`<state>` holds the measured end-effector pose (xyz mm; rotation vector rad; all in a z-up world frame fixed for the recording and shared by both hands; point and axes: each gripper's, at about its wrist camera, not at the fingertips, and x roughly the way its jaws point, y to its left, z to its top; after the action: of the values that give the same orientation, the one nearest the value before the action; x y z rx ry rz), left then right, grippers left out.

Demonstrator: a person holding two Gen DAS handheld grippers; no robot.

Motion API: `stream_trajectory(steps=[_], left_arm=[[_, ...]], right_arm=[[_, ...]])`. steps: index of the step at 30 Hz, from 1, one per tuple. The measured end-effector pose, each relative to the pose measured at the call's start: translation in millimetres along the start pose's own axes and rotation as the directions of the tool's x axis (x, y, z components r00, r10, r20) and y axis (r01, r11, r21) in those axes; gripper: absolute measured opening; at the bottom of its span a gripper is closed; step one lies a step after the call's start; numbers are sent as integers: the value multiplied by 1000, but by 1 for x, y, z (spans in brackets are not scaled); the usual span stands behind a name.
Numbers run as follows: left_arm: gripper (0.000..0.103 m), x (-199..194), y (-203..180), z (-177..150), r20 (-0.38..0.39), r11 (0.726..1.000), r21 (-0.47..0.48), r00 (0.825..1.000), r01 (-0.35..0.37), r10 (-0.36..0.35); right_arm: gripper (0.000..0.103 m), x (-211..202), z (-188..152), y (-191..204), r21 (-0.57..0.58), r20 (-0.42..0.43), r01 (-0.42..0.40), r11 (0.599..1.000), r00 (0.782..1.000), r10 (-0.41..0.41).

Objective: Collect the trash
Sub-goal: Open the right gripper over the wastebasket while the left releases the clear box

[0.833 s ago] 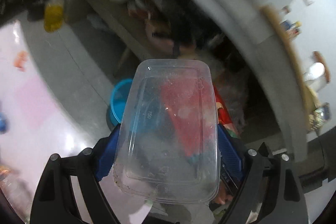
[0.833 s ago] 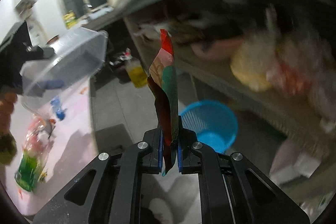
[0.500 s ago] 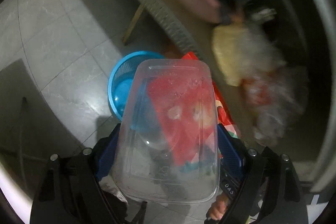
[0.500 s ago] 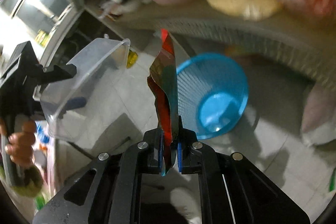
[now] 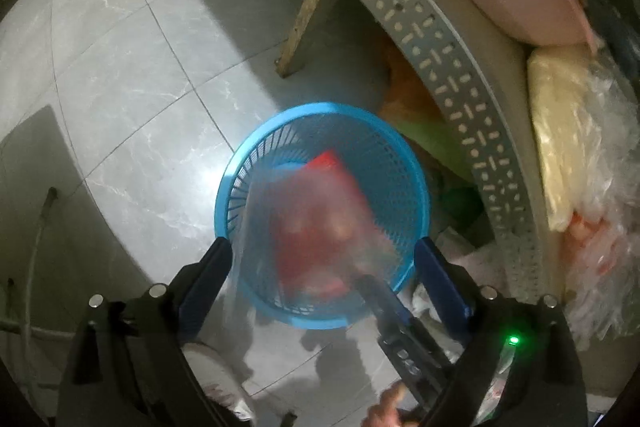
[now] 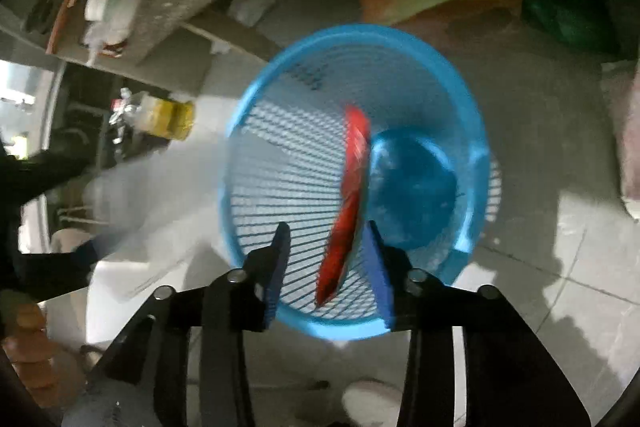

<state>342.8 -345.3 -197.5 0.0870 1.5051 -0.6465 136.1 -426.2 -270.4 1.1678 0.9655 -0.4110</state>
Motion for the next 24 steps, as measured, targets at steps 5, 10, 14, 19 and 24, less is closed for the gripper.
stream_trajectory(steps=[5,10,14,19,24], left_arm=[[91,-29,-5,-11,85,996,89,996,-13,6],[92,-84,-8,-34,205,992,109,976,57,-78],[97,-148,-3,-70,351,978,175,921,111,-168],[97,-211,15,-113,449,962,208,856,178,-256],[97,-273,45,-174,565,947,171,761,271,-320]], right_arm=[[45,-25,-6,-5,-26,62,18,1000,998,-16],[45,-63,-22,8,-122,151,80,989,987,-61],[53,-101,-47,26,-227,241,132,965,968,-76],[71,-159,-87,63,-380,388,204,902,921,-45],[92,-201,-124,95,-515,489,242,822,871,51]])
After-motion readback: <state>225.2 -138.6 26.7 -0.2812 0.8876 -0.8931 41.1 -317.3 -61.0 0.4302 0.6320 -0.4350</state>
